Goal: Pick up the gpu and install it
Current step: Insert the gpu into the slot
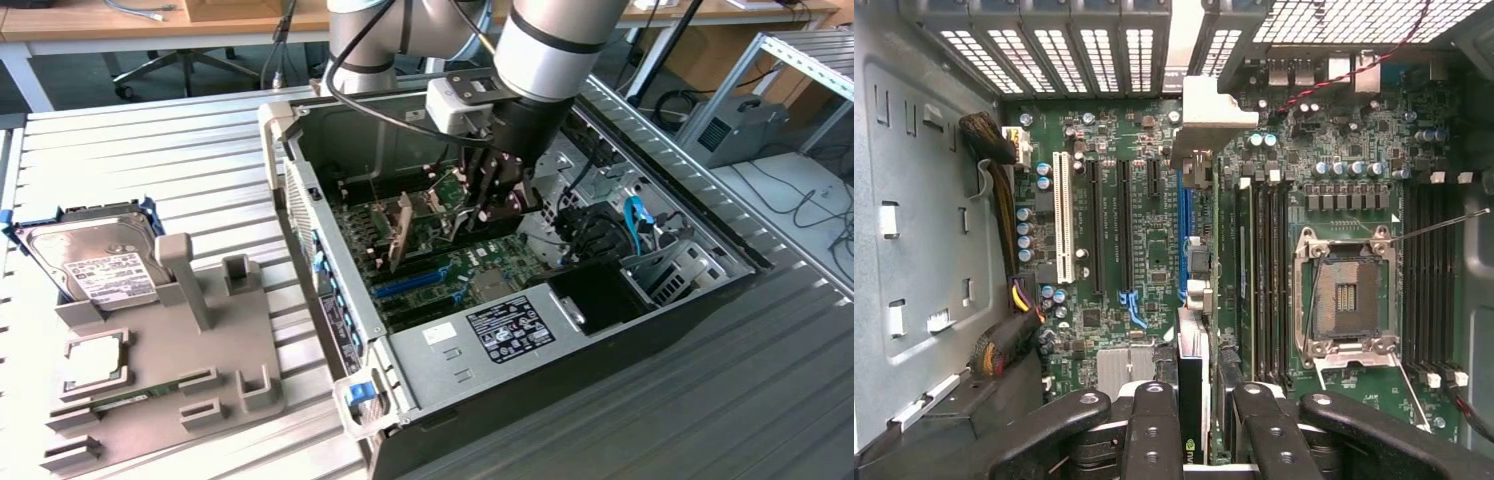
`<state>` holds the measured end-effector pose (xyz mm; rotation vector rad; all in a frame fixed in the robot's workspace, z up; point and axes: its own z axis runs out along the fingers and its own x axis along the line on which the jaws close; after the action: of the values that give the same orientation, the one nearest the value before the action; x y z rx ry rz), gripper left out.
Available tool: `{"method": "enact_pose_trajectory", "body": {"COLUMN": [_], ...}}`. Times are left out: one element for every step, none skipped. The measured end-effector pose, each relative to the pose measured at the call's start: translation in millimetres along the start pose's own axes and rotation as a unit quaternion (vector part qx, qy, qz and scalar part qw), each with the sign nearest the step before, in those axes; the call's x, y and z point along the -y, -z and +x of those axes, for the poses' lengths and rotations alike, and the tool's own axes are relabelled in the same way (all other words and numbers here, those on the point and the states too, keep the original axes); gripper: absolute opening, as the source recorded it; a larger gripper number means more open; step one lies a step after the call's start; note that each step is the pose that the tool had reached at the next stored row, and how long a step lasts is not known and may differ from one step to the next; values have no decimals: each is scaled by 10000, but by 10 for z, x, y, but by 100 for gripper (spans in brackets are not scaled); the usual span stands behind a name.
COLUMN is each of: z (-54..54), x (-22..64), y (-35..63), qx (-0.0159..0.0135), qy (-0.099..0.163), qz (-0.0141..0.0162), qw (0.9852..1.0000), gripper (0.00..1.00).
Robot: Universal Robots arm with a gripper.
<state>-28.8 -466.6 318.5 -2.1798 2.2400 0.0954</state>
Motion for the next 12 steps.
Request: {"method": "enact_pose_trajectory", "body": {"z": [1, 2, 3, 4, 5, 7, 13, 19, 21, 22, 23, 26], "x": [0, 0, 1, 1, 1, 1, 1, 2, 2, 2, 2, 2], "y": [-2, -3, -4, -6, -8, -9, -17, -24, -25, -27, -28, -32], "qx": [0, 0, 0, 0, 1, 1, 1, 0, 0, 1, 1, 1], "qy": [0, 0, 0, 0, 0, 0, 0, 0, 0, 0, 0, 0], "qz": [0, 0, 0, 0, 0, 0, 0, 0, 0, 0, 0, 0], "qw": [10000, 10000, 10000, 10000, 10000, 10000, 10000, 10000, 10000, 10000, 10000, 10000], "gripper": [26, 26, 26, 26, 26, 26, 26, 26, 26, 26, 26, 26]}}
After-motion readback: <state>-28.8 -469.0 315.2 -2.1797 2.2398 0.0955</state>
